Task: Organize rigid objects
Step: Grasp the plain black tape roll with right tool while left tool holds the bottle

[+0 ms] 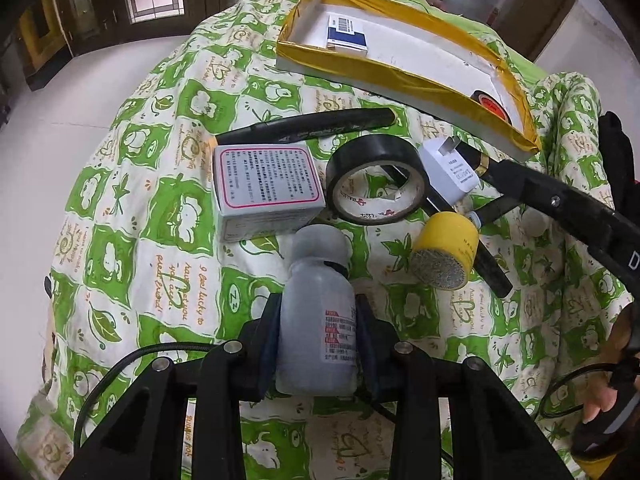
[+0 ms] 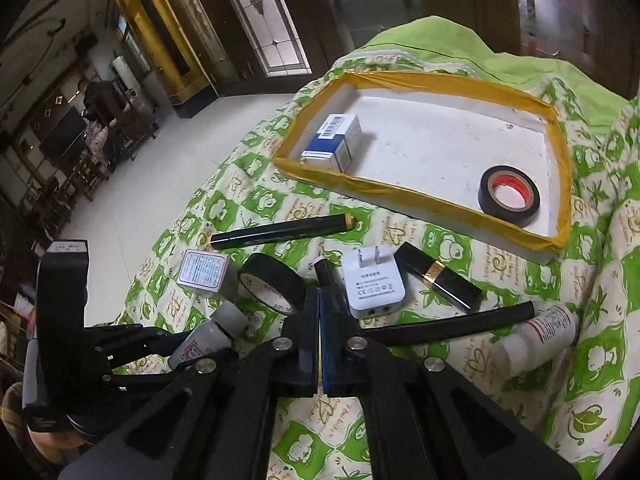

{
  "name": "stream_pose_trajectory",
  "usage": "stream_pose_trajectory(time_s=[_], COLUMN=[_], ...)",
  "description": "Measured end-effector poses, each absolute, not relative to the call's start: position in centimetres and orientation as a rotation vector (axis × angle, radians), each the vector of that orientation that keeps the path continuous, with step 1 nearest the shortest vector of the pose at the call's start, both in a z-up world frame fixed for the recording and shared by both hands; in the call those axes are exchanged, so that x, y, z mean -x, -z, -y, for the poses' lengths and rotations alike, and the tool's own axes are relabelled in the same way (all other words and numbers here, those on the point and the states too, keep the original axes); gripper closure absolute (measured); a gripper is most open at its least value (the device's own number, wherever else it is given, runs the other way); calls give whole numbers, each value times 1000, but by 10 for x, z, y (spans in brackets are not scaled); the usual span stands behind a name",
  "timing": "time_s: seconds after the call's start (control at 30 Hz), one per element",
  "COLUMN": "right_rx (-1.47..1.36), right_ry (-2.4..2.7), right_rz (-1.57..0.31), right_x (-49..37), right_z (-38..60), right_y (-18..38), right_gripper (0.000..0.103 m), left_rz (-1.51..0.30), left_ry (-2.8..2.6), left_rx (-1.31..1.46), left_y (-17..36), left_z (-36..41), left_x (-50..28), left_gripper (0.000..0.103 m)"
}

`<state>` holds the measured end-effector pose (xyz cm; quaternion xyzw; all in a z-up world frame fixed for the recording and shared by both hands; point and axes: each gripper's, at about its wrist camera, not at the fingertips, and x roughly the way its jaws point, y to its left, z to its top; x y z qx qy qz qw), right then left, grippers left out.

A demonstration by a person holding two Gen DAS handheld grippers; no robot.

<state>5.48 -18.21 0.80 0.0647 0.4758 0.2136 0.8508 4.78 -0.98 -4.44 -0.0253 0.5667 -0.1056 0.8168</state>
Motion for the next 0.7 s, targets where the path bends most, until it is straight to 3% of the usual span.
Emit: stream_pose_trajectory(time_s=[0.1,0.17,0.2,0.23,0.4,0.7], right_rx=[-171,-156,-132,-110,58,141], right_ry=[-525,-562,-565,-562,-540,-500], right_rz=[-1014,-998,-979,-959,-973,-1001], right_x=[-55,-52,-50,-48,-54,-68], right_z=[178,170,166,163,136,122], right_y=[-4,-6,-7,-9,0,18], right_gripper=[101,79,53,47,49,79], left_rz=[-1199,-1192,-1192,-1193,-1199,-1204], left_ry=[226,225,224,224,221,218], left_rx=[71,86,88,87,79,79], left_y=[43,41,41,41,43,45], left_z=[10,7,7,5,7,8], left_x=[-49,-48,-48,-48,-48,-50], left_gripper=[67,67,67,67,67,67])
